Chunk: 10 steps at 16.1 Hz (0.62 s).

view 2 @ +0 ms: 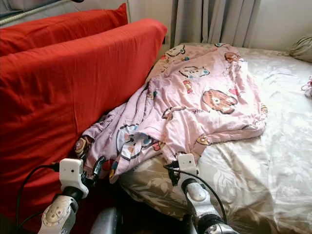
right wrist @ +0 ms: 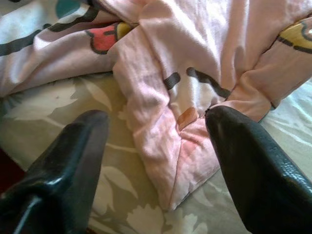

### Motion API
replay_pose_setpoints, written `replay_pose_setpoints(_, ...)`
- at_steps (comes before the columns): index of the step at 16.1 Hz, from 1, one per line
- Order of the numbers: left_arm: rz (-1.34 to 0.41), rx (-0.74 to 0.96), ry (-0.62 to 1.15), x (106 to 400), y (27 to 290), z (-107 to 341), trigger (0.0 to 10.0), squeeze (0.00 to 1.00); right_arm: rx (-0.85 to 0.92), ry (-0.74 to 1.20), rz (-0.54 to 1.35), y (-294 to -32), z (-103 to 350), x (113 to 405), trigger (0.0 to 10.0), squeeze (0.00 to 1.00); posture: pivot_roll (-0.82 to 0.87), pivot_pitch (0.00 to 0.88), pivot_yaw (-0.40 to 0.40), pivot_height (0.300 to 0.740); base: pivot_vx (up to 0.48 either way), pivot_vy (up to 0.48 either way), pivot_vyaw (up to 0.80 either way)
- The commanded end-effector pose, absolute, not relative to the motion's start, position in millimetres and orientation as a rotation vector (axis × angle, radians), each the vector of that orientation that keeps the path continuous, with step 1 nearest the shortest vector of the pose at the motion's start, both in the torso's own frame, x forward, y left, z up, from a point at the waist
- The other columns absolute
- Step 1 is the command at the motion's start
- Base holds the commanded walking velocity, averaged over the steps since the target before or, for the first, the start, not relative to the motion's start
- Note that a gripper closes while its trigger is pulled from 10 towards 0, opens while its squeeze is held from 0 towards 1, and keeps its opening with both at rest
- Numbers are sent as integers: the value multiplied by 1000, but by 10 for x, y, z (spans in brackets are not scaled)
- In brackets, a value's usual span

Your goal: Clean up the room

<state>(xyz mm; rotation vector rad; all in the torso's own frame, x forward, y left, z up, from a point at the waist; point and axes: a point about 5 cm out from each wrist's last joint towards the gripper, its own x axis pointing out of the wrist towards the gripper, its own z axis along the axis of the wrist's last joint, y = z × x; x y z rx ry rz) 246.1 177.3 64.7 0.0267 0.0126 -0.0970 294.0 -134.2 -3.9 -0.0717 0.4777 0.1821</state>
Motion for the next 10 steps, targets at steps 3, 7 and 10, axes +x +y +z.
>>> replay_pose_setpoints(3,-103,39,31,2299,1766,649,10000,0,-97,505,160,-1348,-50,2951,10000,1000,199,40,20,593,0,0,0)
replay_pose_setpoints(7,-96,42,50,2132,1789,677,10000,0,-100,499,108,-1408,-7,3003,10000,0,221,102,29,593,0,0,0)
replay_pose_setpoints(10,-91,47,71,1994,1801,706,10000,0,-70,492,51,-1447,36,3052,10000,0,237,134,30,593,0,0,0)
